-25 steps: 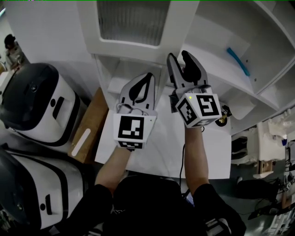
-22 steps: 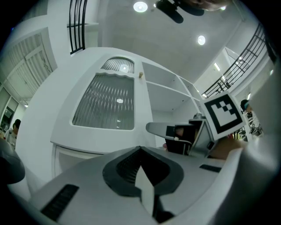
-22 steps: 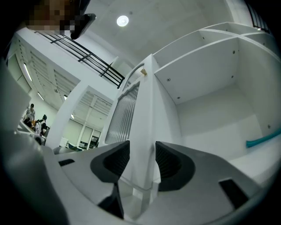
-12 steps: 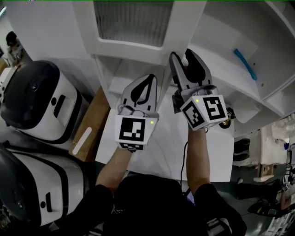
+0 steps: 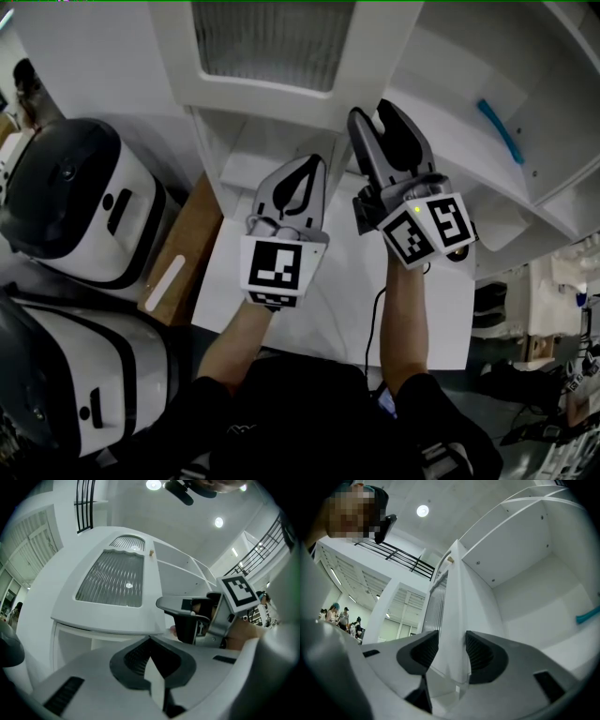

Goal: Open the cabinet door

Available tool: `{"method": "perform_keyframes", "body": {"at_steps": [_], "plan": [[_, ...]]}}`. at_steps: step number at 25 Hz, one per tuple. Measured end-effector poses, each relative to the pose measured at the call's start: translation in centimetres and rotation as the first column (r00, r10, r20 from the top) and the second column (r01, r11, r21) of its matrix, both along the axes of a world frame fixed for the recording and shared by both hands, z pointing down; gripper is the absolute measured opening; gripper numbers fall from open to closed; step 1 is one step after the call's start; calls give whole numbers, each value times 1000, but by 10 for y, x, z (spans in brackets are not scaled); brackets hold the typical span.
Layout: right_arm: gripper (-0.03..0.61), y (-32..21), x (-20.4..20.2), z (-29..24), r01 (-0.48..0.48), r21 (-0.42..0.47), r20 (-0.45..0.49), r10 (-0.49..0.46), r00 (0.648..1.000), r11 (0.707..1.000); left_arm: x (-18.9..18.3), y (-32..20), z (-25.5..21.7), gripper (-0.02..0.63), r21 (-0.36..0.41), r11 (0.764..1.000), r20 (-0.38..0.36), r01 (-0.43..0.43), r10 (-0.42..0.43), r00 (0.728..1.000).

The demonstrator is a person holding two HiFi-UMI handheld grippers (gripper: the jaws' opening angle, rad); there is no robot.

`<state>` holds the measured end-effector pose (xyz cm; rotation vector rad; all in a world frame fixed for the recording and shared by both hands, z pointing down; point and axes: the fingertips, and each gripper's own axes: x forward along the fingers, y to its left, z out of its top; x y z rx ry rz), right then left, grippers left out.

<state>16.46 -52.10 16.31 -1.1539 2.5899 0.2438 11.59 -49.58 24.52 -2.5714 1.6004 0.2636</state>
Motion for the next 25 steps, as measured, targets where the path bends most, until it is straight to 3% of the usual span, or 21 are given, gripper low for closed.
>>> {"method": "perform_keyframes", "body": {"at_steps": [14, 25], "plan": [[175, 52, -10, 0, 85, 20, 59, -86, 995, 996, -14, 24, 6, 5, -10, 1000, -5, 14, -14, 1000], [175, 103, -31, 1, 103, 43, 50, -105, 993, 994, -32, 69, 13, 5, -4, 1000, -4, 19, -19, 1000]]}}
